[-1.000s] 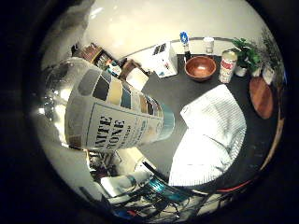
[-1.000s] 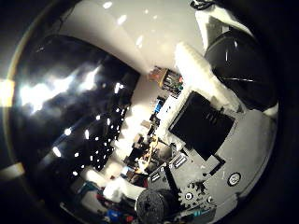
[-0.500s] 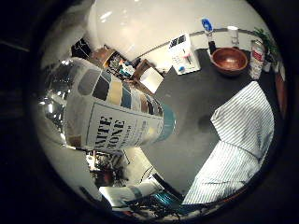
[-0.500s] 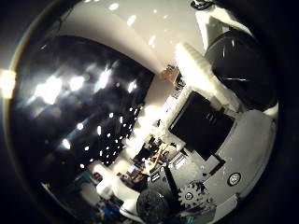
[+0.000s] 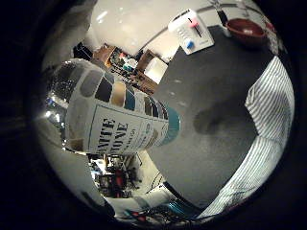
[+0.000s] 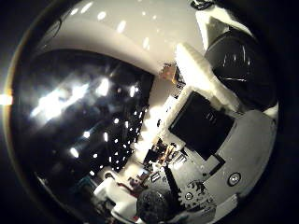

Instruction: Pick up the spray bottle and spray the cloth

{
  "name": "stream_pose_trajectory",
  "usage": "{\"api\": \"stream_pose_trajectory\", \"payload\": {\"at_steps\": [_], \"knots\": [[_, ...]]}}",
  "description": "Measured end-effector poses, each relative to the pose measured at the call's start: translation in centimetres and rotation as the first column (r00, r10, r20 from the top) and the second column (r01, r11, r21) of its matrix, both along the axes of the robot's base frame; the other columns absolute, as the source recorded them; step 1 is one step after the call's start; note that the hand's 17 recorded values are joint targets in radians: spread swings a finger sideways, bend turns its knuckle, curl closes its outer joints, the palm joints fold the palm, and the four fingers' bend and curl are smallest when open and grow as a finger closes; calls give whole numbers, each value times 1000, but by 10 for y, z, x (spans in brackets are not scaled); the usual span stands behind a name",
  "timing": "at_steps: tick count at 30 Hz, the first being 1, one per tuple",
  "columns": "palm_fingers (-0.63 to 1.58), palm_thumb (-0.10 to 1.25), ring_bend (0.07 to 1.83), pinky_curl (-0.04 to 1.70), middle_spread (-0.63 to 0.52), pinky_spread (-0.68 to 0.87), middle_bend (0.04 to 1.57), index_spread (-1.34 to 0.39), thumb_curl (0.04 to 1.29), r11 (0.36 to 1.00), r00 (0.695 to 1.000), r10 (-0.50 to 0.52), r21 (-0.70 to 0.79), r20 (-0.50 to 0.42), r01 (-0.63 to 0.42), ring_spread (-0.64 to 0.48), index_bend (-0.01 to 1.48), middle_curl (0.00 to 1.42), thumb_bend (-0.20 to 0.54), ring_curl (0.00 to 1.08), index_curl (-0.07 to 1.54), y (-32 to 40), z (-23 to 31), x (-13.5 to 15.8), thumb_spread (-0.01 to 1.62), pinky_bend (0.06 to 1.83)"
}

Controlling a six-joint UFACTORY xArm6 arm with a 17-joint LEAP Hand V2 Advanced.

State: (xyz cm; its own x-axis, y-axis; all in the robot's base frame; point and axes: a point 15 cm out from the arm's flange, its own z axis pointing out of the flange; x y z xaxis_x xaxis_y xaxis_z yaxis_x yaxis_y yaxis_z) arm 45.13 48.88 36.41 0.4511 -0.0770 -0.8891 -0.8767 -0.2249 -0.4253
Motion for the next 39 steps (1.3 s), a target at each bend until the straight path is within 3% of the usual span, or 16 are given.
{"api": "stream_pose_trajectory", "payload": {"at_steps": [10, 18, 25, 28, 30, 32, 35, 39], "knots": [[1163, 924, 1448, 1503, -96, -174, 1381, -192, 741, 997, 999, -34, -68, -35, 32, -172, 1188, 644, -15, 640, 742, 5, -62, 13, 1030, 966], [1145, 924, 1425, 1478, -97, -183, 1389, -192, 741, 991, 999, -49, -126, -3, 48, -179, 1190, 646, -18, 643, 745, -2, -89, 23, 1012, 961], [1095, 864, 1360, 1338, -81, -213, 1326, -211, 734, 987, 999, -39, -154, 19, 41, -183, 1045, 627, -28, 634, 727, -7, -94, 23, 914, 942], [916, 845, 1355, 1226, -83, -260, 1229, -247, 735, 986, 999, -36, -163, 30, 40, -172, 778, 611, -31, 624, 715, -9, -92, 23, 818, 944], [626, 840, 1348, 1172, -96, -304, 1127, -265, 728, 983, 999, -20, -182, 38, 26, -171, 603, 606, -31, 628, 720, -12, -94, 21, 794, 954], [305, 837, 1292, 1120, -100, -311, 989, -286, 696, 977, 999, 4, -214, 42, 5, -155, 445, 575, -20, 600, 668, -15, -99, 17, 896, 884], [-55, 772, 1031, 1030, -50, -152, 765, -282, 638, 961, 998, 49, -276, 41, -35, -76, 416, 490, -24, 508, 593, -24, -105, 9, 1041, 687], [-96, 719, 715, 841, 34, 178, 517, -277, 566, 947, 996, 80, -315, 43, -62, 59, 273, 388, -25, 368, 479, -39, -100, 8, 1111, 498]]}}
